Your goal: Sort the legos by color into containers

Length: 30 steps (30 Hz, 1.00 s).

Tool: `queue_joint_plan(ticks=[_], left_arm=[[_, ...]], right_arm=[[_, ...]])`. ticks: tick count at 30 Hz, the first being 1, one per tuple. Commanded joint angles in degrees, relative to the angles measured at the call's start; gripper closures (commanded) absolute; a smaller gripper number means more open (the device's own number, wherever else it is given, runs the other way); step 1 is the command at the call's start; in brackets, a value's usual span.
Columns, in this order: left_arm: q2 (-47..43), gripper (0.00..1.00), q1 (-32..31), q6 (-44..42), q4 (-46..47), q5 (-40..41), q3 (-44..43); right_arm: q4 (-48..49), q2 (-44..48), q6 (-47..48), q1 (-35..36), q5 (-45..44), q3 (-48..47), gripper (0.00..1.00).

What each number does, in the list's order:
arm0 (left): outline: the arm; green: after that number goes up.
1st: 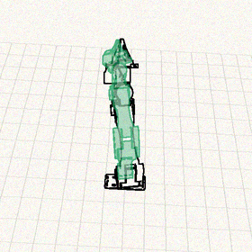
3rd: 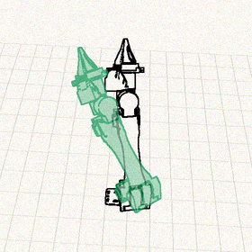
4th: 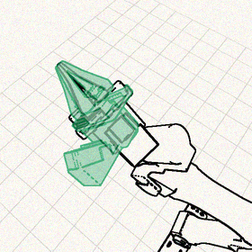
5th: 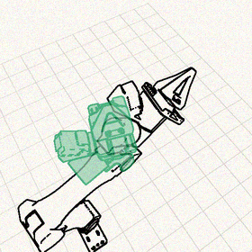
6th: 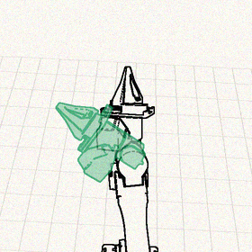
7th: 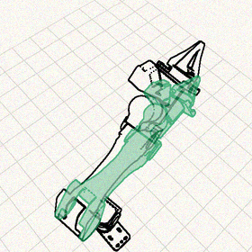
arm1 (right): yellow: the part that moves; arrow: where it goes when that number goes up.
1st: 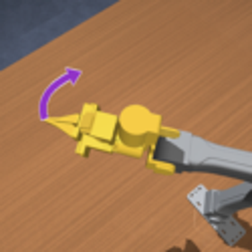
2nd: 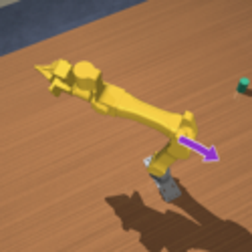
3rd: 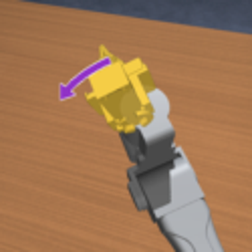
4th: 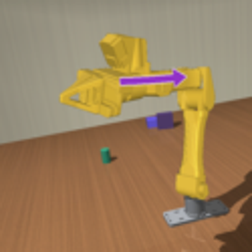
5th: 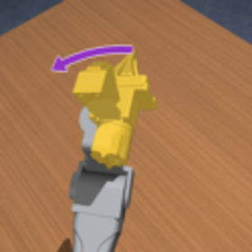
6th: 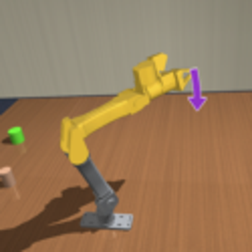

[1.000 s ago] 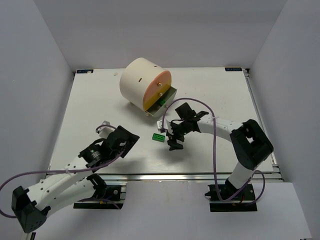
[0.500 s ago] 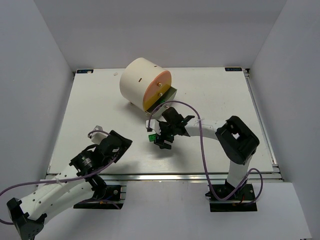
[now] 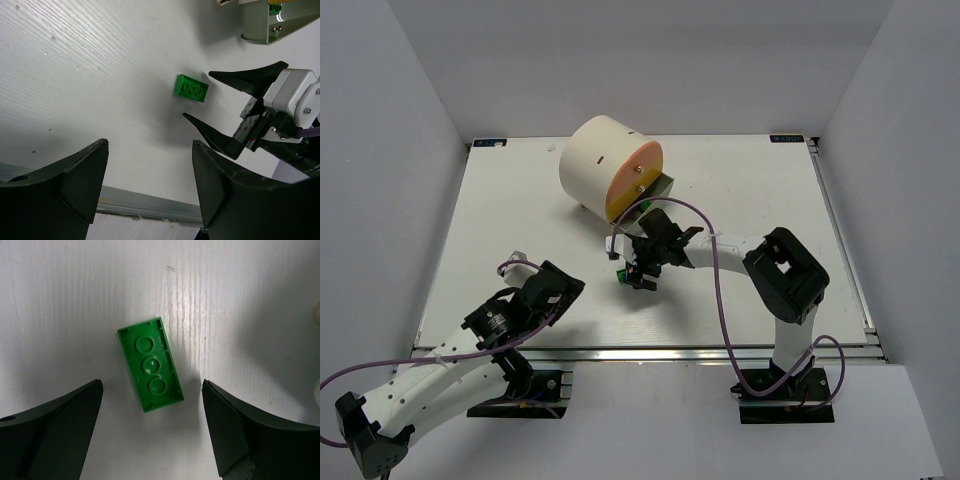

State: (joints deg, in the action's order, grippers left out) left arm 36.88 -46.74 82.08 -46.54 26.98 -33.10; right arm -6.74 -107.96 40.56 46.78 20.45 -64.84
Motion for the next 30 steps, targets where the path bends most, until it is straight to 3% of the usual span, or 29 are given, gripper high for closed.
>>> queue_joint_plan(ticks=[1, 7, 8, 13, 17, 21, 30], left_arm=[[-0.6, 0.23, -0.3, -0.3, -1.0, 1.2, -0.5], [-0.9, 0.23, -0.3, -0.3, -1.2, 1.4, -0.4], [-1.1, 0.23, -0.3, -0.3, -1.2, 1.4, -0.3], [-1.6, 0.23, -0.3, -0.3, -0.8, 1.6, 0.1], [-2.0, 0.22, -0.3, -0.3, -1.0, 1.7, 0.1], [-2.9, 0.22, -0.3, -0.3, -0.5, 1.7, 0.8], [-2.7, 0.22, -0.3, -0.7, 1.3, 1.8, 1.4]], right_arm=[[-1.2, -2.8, 5.2, -0.1, 2.8, -3.6, 0.16], [-6.9, -4.9, 7.8, -0.3, 6.2, -6.0, 0.4], [-7.4, -4.8, 8.4, -0.4, 6.5, -5.7, 0.49], [-8.3, -2.6, 8.1, -0.8, 7.9, -3.5, 0.75], [-7.0, 4.5, 6.9, -2.0, 9.7, -0.7, 0.83], [-7.0, 10.9, 7.5, -4.2, 10.1, -1.4, 0.85], [1.4, 14.0, 26.0, -8.5, 1.5, -2.9, 0.88]])
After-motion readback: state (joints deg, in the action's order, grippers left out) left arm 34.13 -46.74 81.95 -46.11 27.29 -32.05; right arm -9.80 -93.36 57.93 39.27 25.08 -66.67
